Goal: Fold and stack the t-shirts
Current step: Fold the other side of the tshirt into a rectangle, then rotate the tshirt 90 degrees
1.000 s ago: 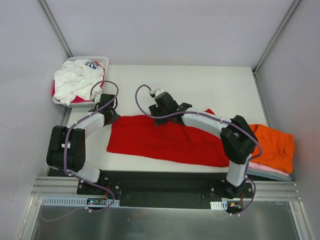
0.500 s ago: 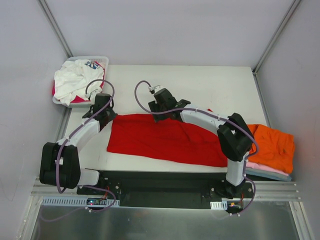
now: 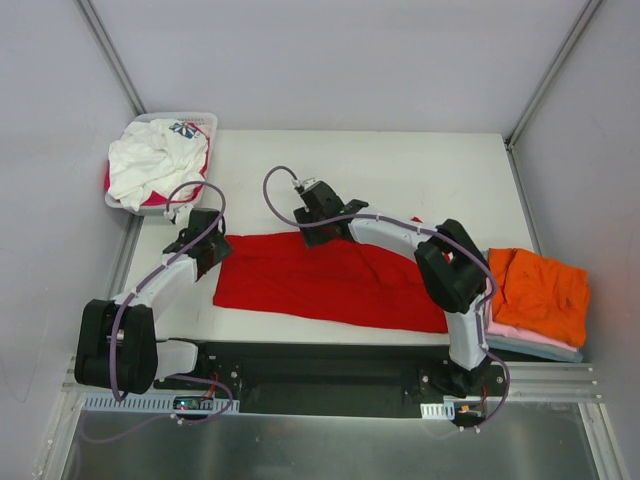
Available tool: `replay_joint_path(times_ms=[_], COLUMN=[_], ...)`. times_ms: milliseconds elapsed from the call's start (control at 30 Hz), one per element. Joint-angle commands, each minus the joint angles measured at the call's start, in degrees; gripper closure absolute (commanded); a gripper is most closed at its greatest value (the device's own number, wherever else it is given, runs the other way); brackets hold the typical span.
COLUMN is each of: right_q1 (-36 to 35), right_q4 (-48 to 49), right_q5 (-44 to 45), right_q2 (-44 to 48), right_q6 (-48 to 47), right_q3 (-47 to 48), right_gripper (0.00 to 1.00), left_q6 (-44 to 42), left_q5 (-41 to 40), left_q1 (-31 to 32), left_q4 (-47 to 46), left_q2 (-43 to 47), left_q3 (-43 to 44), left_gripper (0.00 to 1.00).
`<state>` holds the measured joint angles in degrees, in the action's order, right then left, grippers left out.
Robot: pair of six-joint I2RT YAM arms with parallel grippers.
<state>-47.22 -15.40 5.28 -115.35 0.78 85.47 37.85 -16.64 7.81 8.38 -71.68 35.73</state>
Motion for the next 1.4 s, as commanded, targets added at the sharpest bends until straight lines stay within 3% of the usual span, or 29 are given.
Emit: replay_joint_path(times_ms=[0,33,200,333,433,700,800,933,1367], right_q1=[0.81,1.42,9.05,13.03,14.17,19.35,21.73,24.19,27.62], right_q4=[-2.53,-2.62,-5.78,-9.81,-12.28,-11.14,-9.92,-7.27,-10.89], right_q5=[2.71,4.20,6.67,11.67,15.46,19.15,16.80,12.48,7.12], right_q2=[3.53,4.95,14.61,22.69,25.08,35.71,33.01,24.84,-1.78], right_q6=[4.92,6.42,17.57,20.75,23.74,30.86,31.04,29.38,11.27], right_q3=[-0.64,-2.40,-14.88,-22.97,-27.54,-38.71,-39.68,-38.02,0.20], right_gripper=[0.50,0.48,0.42,0.27,0.22,0.22,0.22,0.24,0.25], left_q6=[2.23,2.32,-1.53,-4.97,-6.11,-8.23,-8.31,-8.31,-8.84], left_q5=[-4.10,-3.92,3.27,6.71,9.17,12.16,13.04,13.65,14.53], left_q1=[-1.05,-1.05,-0.78,0.62,1.76,2.91,2.91,3.00,3.08], left_q4=[2.43,2.52,2.17,2.16,2.08,1.90,1.90,1.81,1.81], left_q2=[0.31,0.92,3.56,3.48,2.42,-1.26,-2.41,-3.20,-1.62], left_q3=[0.83,1.19,5.13,7.86,9.45,12.35,13.05,13.49,13.76], left_gripper=[0.38,0.32,0.25,0.17,0.12,0.06,0.06,0.06,0.05])
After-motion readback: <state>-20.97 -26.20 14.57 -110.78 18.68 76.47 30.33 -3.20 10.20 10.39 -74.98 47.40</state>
